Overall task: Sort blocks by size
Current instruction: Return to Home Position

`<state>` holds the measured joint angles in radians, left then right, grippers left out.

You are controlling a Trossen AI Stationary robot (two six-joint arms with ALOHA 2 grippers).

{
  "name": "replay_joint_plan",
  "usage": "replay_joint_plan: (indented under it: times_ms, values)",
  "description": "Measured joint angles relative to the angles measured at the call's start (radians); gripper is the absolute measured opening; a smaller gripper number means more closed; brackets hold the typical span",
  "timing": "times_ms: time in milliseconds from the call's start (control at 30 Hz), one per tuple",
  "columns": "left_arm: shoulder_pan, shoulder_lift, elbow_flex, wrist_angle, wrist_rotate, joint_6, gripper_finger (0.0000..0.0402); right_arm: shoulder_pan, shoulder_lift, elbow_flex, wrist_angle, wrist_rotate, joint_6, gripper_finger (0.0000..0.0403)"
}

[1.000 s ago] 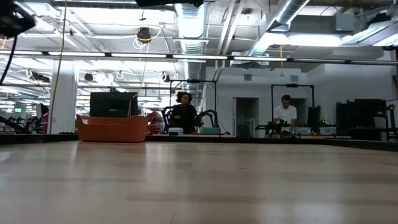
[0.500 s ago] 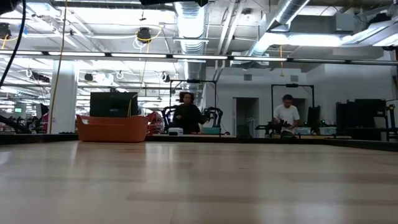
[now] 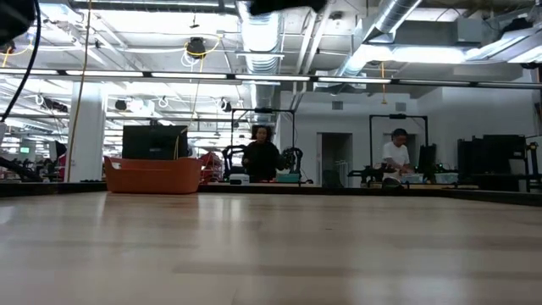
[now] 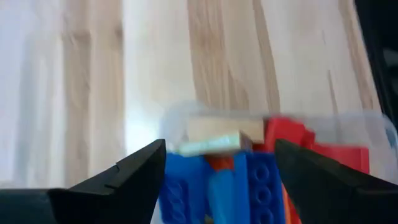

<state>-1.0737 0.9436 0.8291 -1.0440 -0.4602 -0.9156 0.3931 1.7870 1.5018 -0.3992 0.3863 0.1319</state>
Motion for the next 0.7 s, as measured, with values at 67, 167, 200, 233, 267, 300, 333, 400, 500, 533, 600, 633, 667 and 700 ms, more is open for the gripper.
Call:
replay_joint_plan:
  times_ms: [67,167,200,233,267,300,333,400,500,533,600,633,667,700]
  values:
    - [0.000,-0.035,0.000,0.002,-0.046,0.019,0.0286,0.005,-0.054,-0.073,0.023,0.022,0.030,0.0203]
    - [0.001,-0.082,0.000,0.002,-0.101,0.041,0.0282,0.016,-0.152,-0.197,0.106,0.071,0.062,0.0198]
    - [0.001,-0.093,0.000,0.001,-0.115,0.047,0.0281,0.021,-0.184,-0.239,0.135,0.083,0.074,0.0197]
    - [0.001,-0.104,0.000,0.000,-0.138,0.054,0.0281,0.027,-0.215,-0.280,0.147,0.101,0.085,0.0197]
    - [0.001,-0.113,0.000,-0.004,-0.174,0.055,0.0281,0.033,-0.244,-0.323,0.157,0.122,0.099,0.0197]
    - [0.001,-0.119,0.000,-0.013,-0.223,0.054,0.0281,0.038,-0.271,-0.363,0.173,0.149,0.111,0.0196]
    - [0.001,-0.125,0.000,-0.027,-0.284,0.048,0.0281,0.044,-0.298,-0.404,0.186,0.179,0.125,0.0196]
    - [0.001,-0.131,0.000,-0.049,-0.402,0.036,0.0280,0.056,-0.352,-0.487,0.253,0.239,0.128,0.0196]
    - [0.002,-0.133,0.000,-0.065,-0.552,0.052,0.0280,0.059,-0.420,-0.611,0.437,0.271,0.088,0.0196]
    - [0.002,-0.133,0.000,-0.066,-0.584,0.067,0.0279,0.056,-0.436,-0.649,0.500,0.271,0.073,0.0196]
    - [0.002,-0.141,0.000,-0.066,-0.617,0.093,0.0274,0.043,-0.465,-0.720,0.615,0.270,0.032,0.0196]
    - [0.005,-0.150,0.000,-0.065,-0.619,0.104,0.0269,0.030,-0.482,-0.747,0.650,0.264,0.021,0.0196]
    - [0.011,-0.161,0.000,-0.065,-0.619,0.112,0.0264,0.012,-0.500,-0.770,0.667,0.243,0.017,0.0196]
    - [0.019,-0.172,0.000,-0.065,-0.620,0.119,0.0258,-0.008,-0.517,-0.793,0.677,0.218,0.017,0.0196]
